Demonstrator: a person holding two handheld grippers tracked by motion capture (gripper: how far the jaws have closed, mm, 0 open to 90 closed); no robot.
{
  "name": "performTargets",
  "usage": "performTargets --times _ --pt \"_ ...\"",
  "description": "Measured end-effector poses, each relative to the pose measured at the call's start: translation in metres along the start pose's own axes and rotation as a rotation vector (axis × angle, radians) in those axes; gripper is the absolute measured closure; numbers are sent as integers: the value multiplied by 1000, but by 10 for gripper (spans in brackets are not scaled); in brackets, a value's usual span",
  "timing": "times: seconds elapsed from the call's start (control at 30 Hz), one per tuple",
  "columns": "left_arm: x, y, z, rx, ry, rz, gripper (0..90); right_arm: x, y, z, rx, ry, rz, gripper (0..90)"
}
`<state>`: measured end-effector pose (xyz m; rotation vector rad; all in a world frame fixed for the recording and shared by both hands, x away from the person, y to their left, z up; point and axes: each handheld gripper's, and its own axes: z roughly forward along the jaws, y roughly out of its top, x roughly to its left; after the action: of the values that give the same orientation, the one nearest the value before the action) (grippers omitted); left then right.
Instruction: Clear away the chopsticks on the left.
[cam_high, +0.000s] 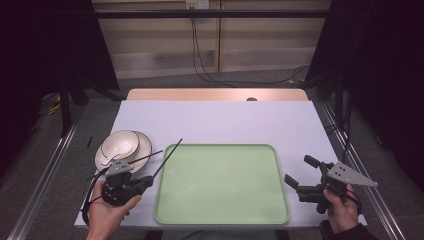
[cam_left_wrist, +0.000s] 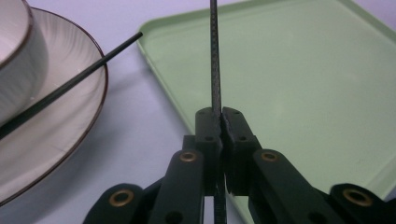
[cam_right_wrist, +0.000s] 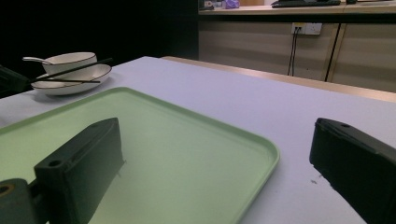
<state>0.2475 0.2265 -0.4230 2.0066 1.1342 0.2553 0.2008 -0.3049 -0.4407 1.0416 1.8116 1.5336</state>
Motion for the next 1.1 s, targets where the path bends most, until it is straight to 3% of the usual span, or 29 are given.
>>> performTargets --times 0.07,0.13,0.23,0.37,0.57,0.77,0.9,1.1 --pt "-1 1 4 14 -10 2 863 0 0 0 0 1 2 20" --pt "-2 2 9 14 -4 -22 862 0 0 0 2 2 -1 20" --pt "-5 3 16 34 25 -32 862 0 0 0 0 2 3 20" --pt "-9 6 29 30 71 -83 862 1 0 0 3 -2 9 20" --pt "-17 10 45 70 101 -110 863 1 0 0 1 0 12 20" --pt "-23 1 52 99 97 -168 862 1 0 0 1 5 10 20" --pt "-25 -1 57 107 111 -176 862 2 0 0 3 7 11 20" --pt "-27 -4 62 133 94 -175 862 2 0 0 3 8 10 20"
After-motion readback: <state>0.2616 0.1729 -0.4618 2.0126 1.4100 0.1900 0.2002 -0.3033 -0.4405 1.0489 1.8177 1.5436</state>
